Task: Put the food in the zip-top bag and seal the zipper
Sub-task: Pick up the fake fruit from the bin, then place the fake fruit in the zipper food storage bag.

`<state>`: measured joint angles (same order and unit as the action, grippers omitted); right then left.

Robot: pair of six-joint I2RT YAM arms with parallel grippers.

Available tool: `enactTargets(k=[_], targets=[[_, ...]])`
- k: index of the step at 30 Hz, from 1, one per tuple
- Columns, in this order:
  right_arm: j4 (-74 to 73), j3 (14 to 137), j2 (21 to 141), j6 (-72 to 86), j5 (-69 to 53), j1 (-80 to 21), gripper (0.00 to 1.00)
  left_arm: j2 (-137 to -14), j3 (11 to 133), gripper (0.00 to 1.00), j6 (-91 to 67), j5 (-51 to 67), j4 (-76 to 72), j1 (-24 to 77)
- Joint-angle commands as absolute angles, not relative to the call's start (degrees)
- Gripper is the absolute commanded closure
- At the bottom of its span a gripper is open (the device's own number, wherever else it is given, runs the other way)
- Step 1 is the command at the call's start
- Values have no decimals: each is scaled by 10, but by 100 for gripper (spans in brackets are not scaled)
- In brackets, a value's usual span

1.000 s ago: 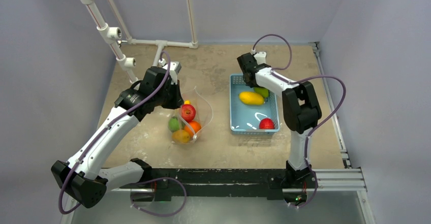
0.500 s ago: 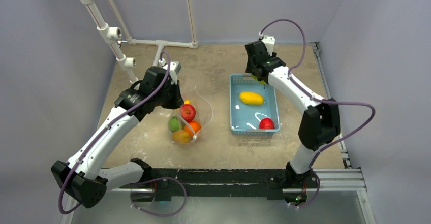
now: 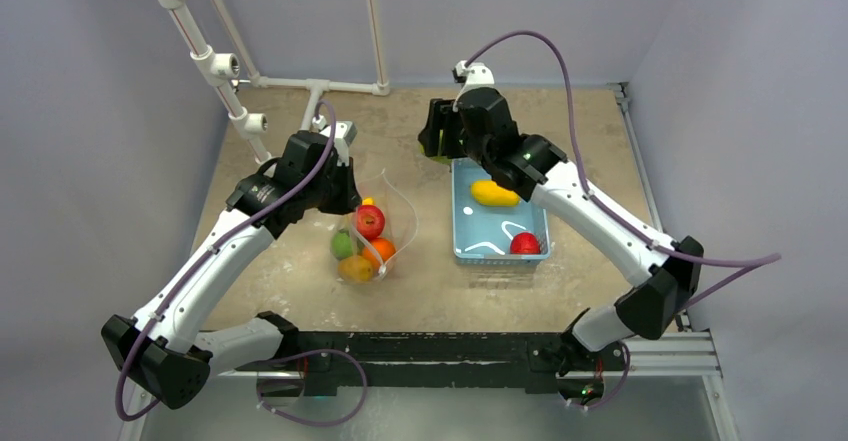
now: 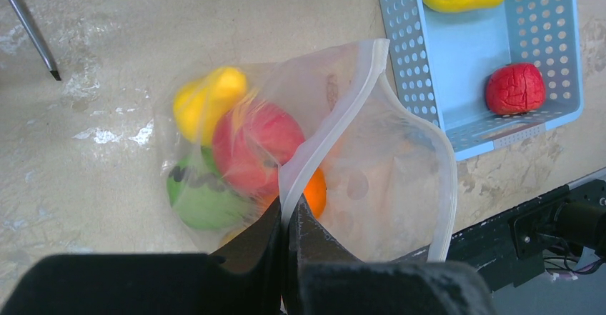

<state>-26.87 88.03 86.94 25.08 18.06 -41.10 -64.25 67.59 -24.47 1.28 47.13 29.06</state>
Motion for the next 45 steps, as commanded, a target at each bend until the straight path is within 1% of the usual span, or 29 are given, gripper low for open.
enactTargets(k=[1,12,20,23,26,28,35,38,42,45], targets=[[-210,896,830,239,84,-434,72,-642,688,100,-250,9,449,292],[-127,848,802,232,-35,-512,71,-639,691,100,-255,12,451,292],[-110,794,808,249,-47,-539,70,-637,694,100,-256,13,453,292],[-97,765,811,260,-46,-545,67,-636,695,100,-256,12,454,292],[-82,741,815,268,-45,-548,61,-635,695,100,-257,11,454,292],[-74,728,820,273,-43,-549,58,-634,695,100,-258,12,454,292],[-72,713,847,287,-16,-551,40,-631,694,100,-258,9,456,292],[-73,713,859,292,-10,-552,31,-629,691,100,-260,9,456,292],[-80,717,865,299,-2,-552,15,-628,690,100,-260,9,457,292],[-81,720,863,302,8,-552,7,-629,689,100,-259,9,457,292]])
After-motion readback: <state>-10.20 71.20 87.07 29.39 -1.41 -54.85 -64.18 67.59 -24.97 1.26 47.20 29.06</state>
